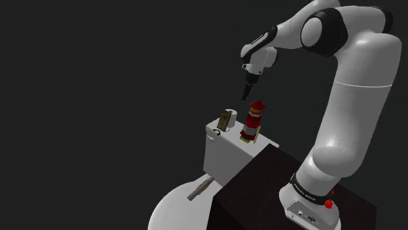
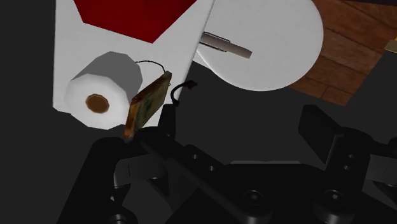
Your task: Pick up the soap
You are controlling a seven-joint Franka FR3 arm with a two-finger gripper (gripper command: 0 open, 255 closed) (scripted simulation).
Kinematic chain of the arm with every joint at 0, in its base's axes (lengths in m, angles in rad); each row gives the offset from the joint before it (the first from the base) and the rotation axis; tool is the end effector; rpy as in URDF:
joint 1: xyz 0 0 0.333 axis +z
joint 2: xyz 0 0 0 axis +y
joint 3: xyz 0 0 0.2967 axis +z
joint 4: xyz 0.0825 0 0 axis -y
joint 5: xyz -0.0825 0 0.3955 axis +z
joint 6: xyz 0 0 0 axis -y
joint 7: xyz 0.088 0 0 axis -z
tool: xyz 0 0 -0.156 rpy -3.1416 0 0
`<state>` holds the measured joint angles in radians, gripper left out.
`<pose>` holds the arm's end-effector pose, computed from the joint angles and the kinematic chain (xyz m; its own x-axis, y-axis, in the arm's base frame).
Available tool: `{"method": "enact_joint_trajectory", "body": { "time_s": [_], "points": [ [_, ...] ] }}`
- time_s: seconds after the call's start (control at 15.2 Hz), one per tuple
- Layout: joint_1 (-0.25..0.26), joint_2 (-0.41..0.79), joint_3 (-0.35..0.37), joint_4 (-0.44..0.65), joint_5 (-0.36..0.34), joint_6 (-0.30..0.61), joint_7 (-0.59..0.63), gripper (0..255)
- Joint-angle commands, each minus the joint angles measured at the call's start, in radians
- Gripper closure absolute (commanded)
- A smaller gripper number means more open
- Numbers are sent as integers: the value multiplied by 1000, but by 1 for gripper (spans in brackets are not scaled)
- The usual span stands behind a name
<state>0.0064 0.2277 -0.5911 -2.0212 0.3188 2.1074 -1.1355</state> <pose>0.4966 -0.2955 0.2748 0.9283 0.3644 0.0742 0.3716 -0.9165 -0.1483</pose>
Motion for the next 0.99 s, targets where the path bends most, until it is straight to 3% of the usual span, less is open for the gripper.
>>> {"method": "enact_joint_trajectory", "body": {
  "time_s": [0.0, 0.46, 0.79, 0.92],
  "points": [
    [-37, 91, 17, 61, 68, -8, -79, 0],
    [-191, 407, 114, 362, 217, -87, -244, 0],
    [-296, 639, 183, 644, 263, -169, -291, 0],
    [-303, 660, 189, 662, 266, -167, -294, 0]
  ]
}}
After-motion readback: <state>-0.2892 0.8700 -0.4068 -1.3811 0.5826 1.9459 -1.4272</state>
